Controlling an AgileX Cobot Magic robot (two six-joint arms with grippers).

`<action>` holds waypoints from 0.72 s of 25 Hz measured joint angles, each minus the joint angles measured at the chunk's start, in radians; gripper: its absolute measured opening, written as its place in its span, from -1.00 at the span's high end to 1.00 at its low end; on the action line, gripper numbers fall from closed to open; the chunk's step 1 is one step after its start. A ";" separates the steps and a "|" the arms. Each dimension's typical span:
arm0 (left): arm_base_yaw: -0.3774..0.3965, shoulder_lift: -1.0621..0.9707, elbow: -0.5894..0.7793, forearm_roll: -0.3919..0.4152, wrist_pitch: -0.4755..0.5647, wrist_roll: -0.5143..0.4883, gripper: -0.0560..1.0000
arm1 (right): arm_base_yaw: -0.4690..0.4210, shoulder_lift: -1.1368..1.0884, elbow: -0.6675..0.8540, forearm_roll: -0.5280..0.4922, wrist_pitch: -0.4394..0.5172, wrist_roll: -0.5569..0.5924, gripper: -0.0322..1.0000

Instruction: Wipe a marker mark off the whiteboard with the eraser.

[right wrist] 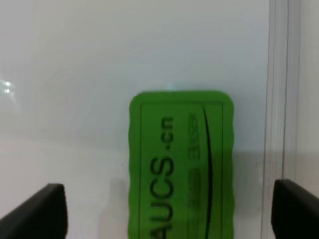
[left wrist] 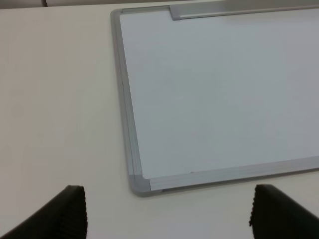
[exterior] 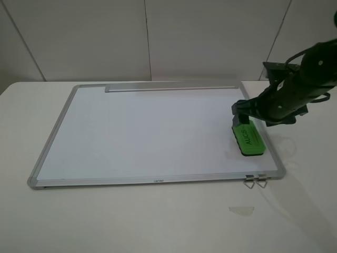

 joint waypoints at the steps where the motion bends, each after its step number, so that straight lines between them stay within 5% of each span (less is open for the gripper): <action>1: 0.000 0.000 0.000 0.000 0.000 0.000 -0.41 | 0.000 -0.026 -0.013 -0.005 0.089 -0.001 -0.64; 8: 0.000 0.000 0.000 0.000 0.000 0.000 -0.41 | 0.000 -0.232 -0.090 -0.065 0.691 -0.014 -0.65; 18: 0.000 0.000 0.000 0.000 0.000 0.000 -0.41 | 0.000 -0.672 0.093 -0.123 0.785 0.022 -0.65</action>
